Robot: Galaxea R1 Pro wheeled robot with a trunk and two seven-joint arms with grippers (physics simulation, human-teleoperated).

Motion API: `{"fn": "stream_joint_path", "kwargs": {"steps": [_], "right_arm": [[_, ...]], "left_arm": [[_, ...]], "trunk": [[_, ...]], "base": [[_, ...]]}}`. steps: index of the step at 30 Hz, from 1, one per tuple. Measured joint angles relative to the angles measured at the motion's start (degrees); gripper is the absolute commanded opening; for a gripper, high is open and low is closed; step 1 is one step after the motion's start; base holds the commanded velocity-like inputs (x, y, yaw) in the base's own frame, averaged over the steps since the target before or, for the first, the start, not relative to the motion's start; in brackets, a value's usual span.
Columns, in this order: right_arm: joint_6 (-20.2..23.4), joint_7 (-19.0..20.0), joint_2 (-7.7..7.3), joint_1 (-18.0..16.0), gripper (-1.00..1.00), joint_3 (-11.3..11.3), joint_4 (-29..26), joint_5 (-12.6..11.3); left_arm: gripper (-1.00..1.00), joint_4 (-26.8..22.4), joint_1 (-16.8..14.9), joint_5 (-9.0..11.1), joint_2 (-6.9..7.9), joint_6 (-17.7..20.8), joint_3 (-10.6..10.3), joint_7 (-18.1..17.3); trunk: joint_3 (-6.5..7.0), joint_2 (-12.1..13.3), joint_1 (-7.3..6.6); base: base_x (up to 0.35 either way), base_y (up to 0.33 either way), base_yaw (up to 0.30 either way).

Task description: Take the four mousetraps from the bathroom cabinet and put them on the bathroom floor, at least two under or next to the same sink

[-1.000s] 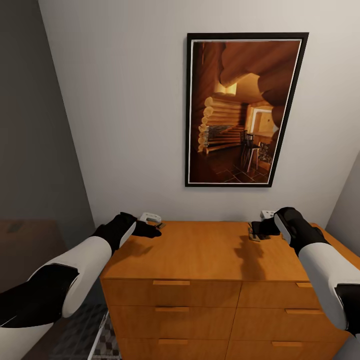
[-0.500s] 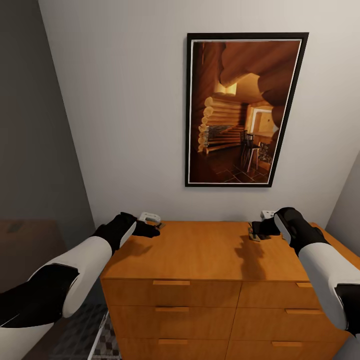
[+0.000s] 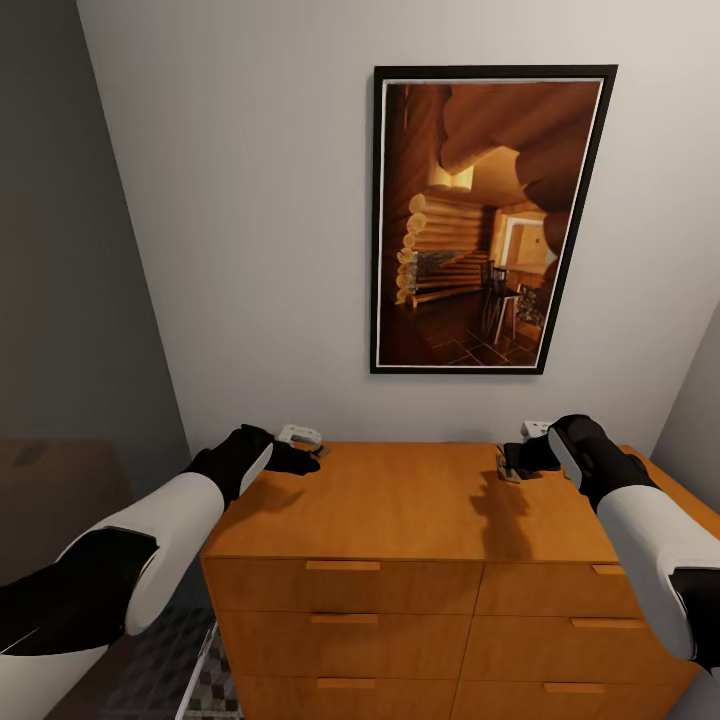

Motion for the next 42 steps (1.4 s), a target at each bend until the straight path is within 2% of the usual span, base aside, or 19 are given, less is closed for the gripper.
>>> {"fn": "stream_joint_path", "kwargs": {"steps": [36,42], "right_arm": [[0.0,0.3,-0.08,0.0,-1.0,0.0,0.4,0.0],[0.0,0.3,-0.09,0.0,-1.0,0.0,0.4,0.1]], "left_arm": [[1.0,-0.1,0.0,0.1,-0.02,0.5,0.3,-0.2],[1.0,-0.1,0.0,0.4,-0.07,0.6,0.5,1.2]], "trunk": [[0.0,0.0,0.0],[0.0,0.0,0.0]], "base": [[0.0,0.0,0.0],[0.0,0.0,0.0]]}}
